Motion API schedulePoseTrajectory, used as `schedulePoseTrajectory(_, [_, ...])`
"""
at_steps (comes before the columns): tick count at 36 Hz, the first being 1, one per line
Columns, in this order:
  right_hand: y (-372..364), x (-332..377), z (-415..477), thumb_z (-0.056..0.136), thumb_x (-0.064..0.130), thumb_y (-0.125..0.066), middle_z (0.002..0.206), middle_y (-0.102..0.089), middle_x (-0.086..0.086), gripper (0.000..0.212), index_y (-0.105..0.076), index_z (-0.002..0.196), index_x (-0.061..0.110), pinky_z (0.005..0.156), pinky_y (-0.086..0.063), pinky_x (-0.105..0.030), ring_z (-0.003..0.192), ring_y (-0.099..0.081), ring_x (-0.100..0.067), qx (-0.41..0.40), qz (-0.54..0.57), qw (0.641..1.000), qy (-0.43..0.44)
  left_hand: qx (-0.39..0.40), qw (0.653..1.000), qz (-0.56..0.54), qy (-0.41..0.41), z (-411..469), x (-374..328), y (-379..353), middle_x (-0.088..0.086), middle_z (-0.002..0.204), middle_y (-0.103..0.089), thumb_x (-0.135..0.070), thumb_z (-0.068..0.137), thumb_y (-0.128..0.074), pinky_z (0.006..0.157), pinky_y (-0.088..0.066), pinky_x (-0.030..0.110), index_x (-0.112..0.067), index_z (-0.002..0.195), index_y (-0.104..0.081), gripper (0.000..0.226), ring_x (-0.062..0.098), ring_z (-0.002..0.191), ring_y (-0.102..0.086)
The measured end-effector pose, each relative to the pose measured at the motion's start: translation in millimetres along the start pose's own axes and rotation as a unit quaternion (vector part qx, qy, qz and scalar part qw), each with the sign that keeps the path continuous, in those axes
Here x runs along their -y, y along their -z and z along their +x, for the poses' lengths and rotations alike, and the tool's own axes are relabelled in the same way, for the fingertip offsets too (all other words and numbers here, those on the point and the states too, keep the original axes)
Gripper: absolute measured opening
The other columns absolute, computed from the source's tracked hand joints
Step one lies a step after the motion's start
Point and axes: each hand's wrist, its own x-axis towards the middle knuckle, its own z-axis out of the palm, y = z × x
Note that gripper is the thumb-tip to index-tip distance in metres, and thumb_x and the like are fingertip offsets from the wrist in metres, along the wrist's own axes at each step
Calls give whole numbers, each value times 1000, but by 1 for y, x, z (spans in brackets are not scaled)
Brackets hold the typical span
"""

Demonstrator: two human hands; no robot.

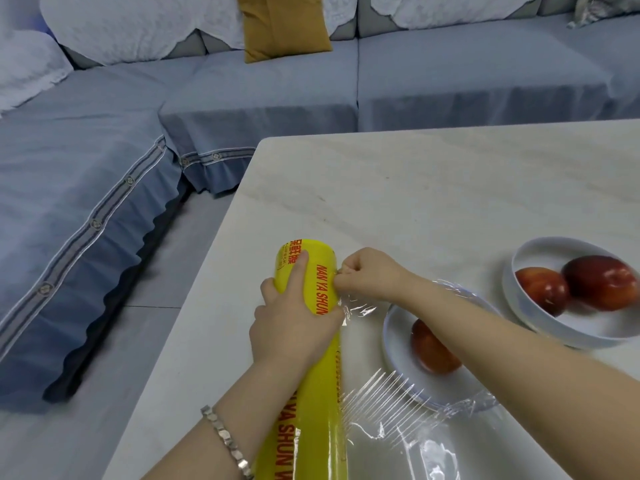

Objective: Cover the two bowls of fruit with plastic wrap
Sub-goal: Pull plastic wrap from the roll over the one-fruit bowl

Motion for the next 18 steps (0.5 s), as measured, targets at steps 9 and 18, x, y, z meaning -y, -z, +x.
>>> schedulePoseTrajectory(9, [-6, -3, 6, 73, 6, -56, 51, -32, -1, 38, -30, 47, 18, 49, -26, -26, 51, -29, -14, -69, -27, 997, 26, 8, 999, -50, 10, 1, 7, 6, 4, 137, -30, -50, 79, -59, 86, -46, 37, -55, 140, 0, 86, 32, 105, -56])
schedulePoseTrajectory(18, [5, -7, -8, 79, 2, -52, 92, -70, -5, 28, -71, 92, 16, 77, -46, -25, 86, -59, -16, -39, -7, 998, 49, -8, 973, 141, -183, 4, 5, 6, -16, 157, 14, -43, 94, -41, 118, -6, 41, -46, 145, 3, 68, 13, 143, 22])
